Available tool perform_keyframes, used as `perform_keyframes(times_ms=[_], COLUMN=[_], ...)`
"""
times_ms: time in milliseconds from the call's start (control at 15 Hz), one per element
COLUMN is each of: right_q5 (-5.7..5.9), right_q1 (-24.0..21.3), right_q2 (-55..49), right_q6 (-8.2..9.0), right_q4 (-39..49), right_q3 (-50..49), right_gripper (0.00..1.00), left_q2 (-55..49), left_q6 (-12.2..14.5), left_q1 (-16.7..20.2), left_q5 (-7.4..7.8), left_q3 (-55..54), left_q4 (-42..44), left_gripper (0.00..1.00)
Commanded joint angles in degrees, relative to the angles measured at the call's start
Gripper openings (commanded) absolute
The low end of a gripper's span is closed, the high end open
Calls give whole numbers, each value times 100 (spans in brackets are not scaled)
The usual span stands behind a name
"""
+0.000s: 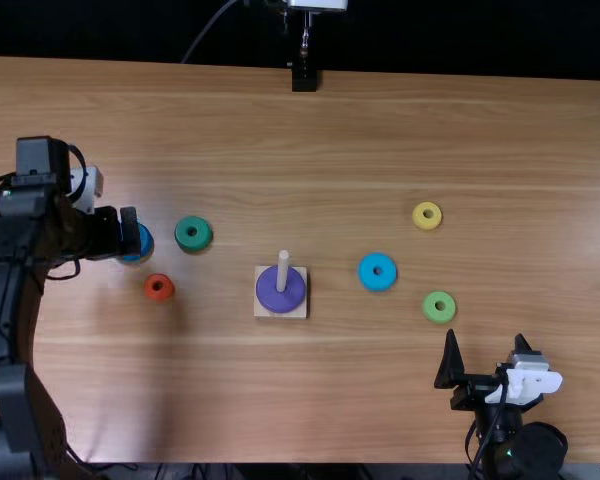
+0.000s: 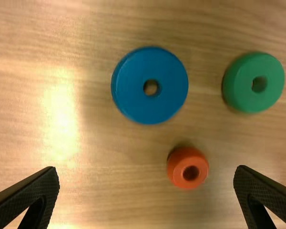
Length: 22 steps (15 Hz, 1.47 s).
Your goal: Build the Hanoi tower: stack the rings onto the peg from bottom to top in this color order: purple, dark blue, light blue, dark green, light green, yellow, orange.
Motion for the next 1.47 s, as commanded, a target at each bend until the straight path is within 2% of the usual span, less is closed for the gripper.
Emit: perform_keyframes(times_ms=[0,133,200,467,1200,1400], right_q5=[0,0,0,0,0,0], right_q1=[8,8,8,8,8,8], right_q2=[-73,-73,-73,-73,-73,-73], right_q6=[-6,-6,-6,-6,-6,-6], right_q4=[-435,-435,-435,-435,-435,-435], right_q3=[-346,-346,-355,-355,-355,-355], right_gripper=[100,100,100,100,100,100], left_q2=[322,761,946,1350,1790,1939], left_q6=[150,625,825,867,889,889], left_q1=[-202,-439,-580,-694,-650,-650], left_q5=[-343,-987,-1134,-1061,-1050,-997], left_q3=[216,436,524,612,954,972], left_q4=[-44,-55,-55,-2,40,51], left_gripper=[100,100,100,100,100,100])
